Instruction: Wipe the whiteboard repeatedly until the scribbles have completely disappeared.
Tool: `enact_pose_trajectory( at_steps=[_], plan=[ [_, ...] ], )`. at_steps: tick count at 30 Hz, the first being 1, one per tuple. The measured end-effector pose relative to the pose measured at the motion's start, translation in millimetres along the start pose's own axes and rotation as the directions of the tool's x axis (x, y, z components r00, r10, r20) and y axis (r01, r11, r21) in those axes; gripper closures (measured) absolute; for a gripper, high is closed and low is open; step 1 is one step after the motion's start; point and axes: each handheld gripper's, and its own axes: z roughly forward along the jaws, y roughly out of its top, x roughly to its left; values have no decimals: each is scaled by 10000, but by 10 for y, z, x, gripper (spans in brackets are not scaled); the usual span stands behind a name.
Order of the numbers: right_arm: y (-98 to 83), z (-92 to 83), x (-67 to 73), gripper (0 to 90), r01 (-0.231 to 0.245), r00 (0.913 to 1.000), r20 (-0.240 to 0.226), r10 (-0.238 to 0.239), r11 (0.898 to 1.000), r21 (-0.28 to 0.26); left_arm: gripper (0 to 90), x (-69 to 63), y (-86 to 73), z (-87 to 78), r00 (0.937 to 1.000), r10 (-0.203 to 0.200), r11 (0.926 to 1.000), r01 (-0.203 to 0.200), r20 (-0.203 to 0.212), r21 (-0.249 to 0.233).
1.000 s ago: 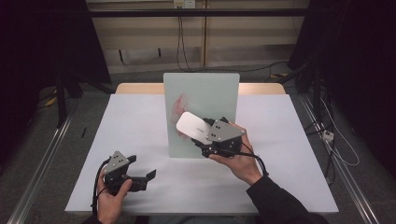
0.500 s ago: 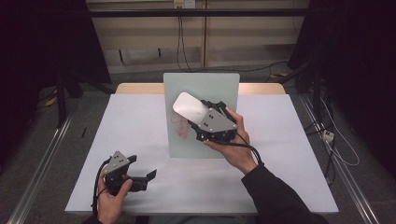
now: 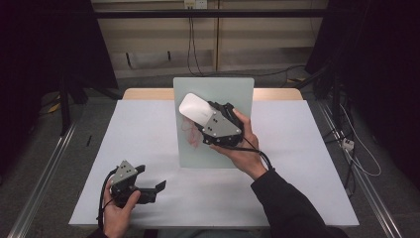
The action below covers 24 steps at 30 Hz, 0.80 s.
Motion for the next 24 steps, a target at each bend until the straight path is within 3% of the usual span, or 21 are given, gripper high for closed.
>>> enact_pose_trajectory(
  at_steps=[12, 24],
  plan=[
    [1, 56, 48, 313, 191, 9998, 53, -194, 9985, 516, 44, -3, 0, 1, 10000, 14, 10000, -13, 30, -3],
    [-102, 99, 343, 313, 209, 9944, -1056, -97, 9942, 1060, 44, -6, 0, 1, 10000, 27, 10000, -28, 35, 50]
  ],
)
